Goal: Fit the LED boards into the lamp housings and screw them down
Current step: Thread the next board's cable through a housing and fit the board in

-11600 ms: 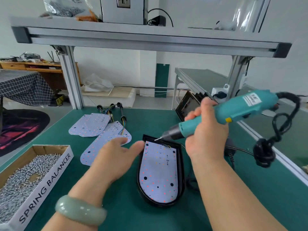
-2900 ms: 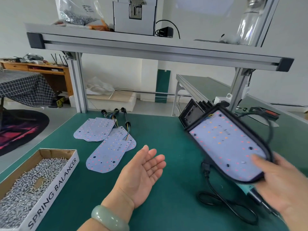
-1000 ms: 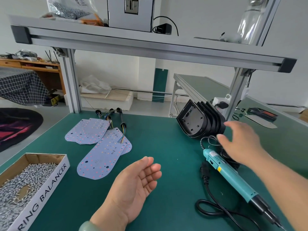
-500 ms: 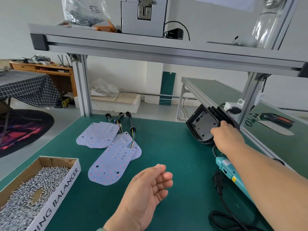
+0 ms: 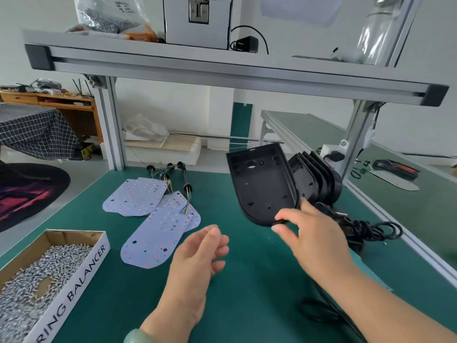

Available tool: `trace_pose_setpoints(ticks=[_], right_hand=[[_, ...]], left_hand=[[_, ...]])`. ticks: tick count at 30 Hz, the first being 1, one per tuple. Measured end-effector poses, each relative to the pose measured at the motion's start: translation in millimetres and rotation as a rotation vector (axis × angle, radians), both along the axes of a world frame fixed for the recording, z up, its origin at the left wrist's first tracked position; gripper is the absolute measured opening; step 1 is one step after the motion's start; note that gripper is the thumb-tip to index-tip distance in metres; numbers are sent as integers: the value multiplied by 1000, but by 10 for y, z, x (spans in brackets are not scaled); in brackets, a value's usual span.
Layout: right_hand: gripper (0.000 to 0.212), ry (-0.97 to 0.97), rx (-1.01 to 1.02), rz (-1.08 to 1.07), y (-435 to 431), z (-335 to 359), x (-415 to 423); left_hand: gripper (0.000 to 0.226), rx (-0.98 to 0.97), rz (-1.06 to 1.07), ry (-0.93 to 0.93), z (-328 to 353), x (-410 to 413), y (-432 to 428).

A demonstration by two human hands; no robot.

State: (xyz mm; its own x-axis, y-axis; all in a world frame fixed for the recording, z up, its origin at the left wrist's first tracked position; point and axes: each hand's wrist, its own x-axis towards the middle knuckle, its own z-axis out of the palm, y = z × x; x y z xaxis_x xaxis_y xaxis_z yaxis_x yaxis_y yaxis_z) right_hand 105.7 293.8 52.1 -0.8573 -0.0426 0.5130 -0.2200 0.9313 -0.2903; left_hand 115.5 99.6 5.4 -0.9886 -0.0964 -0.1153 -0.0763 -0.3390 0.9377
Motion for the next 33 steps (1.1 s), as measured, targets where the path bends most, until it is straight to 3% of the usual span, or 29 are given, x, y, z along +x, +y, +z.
trace_pose_setpoints(ticks=[3,7,11,17,21,24,28,31,33], right_hand=[[14,-115,10,38,-147,-107,274],[31,-253,107,14,-255,-228,502],[39,-345,143,45,-240,-223,603],[71,-297,215,-26,-174,12,511],[58,-199,-100,-110,-118,107,311],[48,2,-301,-93,-212,-17,323],[35,110,-318,2,-280,-198,367],[32,195,-326,49,-283,-212,380],[33,194,-356,100,-304,-235,393]], left_hand=[[22,-113,60,32,7,-28,-4],[47,-369,25,24,-61,-74,4],[23,-657,-2,24,-115,-85,5],[35,-825,121,59,-31,-135,-19],[22,-965,265,49,240,-463,-270],[46,-1296,210,-138,307,-796,-532],[70,-1595,12,-407,208,-944,-713],[81,-1641,65,-467,259,-937,-808],[66,-1493,142,-380,327,-925,-854]])
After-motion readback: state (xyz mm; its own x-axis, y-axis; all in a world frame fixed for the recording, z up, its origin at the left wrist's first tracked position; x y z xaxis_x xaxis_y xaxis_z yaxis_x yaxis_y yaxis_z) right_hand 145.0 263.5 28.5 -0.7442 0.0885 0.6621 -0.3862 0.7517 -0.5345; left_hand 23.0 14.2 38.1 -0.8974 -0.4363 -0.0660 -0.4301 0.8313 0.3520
